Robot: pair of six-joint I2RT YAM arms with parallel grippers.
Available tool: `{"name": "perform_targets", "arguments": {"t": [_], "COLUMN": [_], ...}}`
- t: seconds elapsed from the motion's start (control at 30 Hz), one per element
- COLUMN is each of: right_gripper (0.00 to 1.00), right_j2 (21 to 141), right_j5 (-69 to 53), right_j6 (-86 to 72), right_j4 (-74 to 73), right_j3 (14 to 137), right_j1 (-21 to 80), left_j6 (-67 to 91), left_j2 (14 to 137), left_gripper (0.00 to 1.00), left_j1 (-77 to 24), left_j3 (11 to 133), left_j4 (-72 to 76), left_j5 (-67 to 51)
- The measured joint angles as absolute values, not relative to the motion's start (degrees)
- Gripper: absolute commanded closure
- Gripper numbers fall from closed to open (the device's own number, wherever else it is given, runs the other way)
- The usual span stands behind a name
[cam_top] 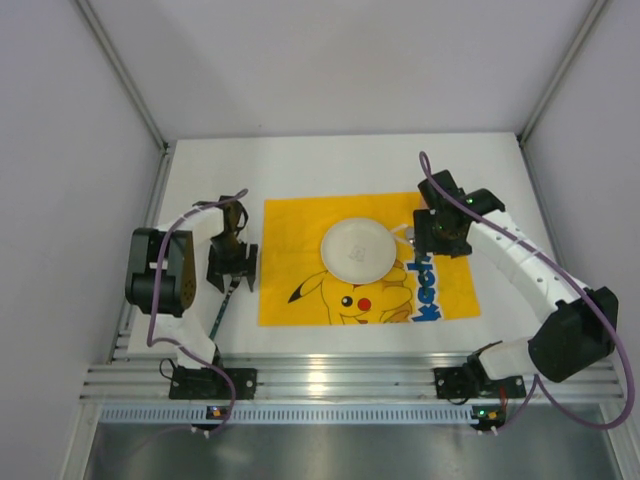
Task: Set the dinner table for one person
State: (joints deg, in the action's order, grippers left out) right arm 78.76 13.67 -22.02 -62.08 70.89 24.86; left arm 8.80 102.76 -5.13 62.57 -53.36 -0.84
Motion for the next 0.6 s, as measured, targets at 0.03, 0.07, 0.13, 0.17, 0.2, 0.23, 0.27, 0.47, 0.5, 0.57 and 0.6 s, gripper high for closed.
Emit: {"name": "perform_targets", "arguments": {"t": [0.03, 0.07, 0.13, 0.17, 0.2, 0.23, 0.27, 0.47, 0.5, 0.57, 0.6], "right_gripper": [0.33, 0.33, 0.33, 0.33, 0.33, 0.33, 0.33, 0.34, 0.34, 0.34, 0.34], "right_j2": [78.8, 78.8, 78.8, 78.8, 78.9, 78.9, 79.0, 79.7, 79.7, 79.7, 79.8], "right_j5": [13.6, 13.6, 13.5, 13.5, 13.4, 13.4, 13.4, 13.4, 13.4, 13.4, 13.4], "right_j6": [-22.0, -21.9, -21.6, -21.5, -21.4, -21.2, -21.1, -21.0, -21.0, -21.0, -21.0], "right_j4": [-62.1, -62.1, -62.1, -62.1, -62.1, -62.1, -62.2, -62.3, -62.3, -62.5, -62.5], "right_j3": [70.9, 70.9, 70.9, 70.9, 70.9, 70.9, 70.9, 71.0, 71.0, 71.0, 71.1], "right_j1": [24.9, 24.9, 24.9, 24.9, 24.9, 24.9, 24.9, 24.9, 24.9, 24.9, 24.9], "left_j6": [8.8, 8.7, 8.4, 8.4, 8.2, 8.2, 8.0, 6.3, 5.9, 5.4, 5.3], "left_j2": [102.9, 103.2, 103.9, 104.3, 104.6, 105.1, 105.6, 109.5, 110.2, 111.5, 112.1], "left_gripper": [0.23, 0.27, 0.29, 0.30, 0.30, 0.30, 0.31, 0.31, 0.32, 0.41, 0.47], "left_j1": [-5.2, -5.2, -5.3, -5.3, -5.4, -5.4, -5.4, -5.3, -5.3, -5.3, -5.3], "left_j3": [62.7, 62.9, 63.6, 64.0, 64.4, 64.8, 65.4, 69.8, 70.6, 72.2, 73.0], "left_j4": [-53.4, -53.5, -53.8, -54.1, -54.3, -54.6, -54.9, -57.7, -58.3, -59.2, -59.6], "left_j5": [-0.8, -0.8, -0.9, -0.9, -1.0, -1.0, -1.0, -1.0, -0.9, -0.9, -1.0]}}
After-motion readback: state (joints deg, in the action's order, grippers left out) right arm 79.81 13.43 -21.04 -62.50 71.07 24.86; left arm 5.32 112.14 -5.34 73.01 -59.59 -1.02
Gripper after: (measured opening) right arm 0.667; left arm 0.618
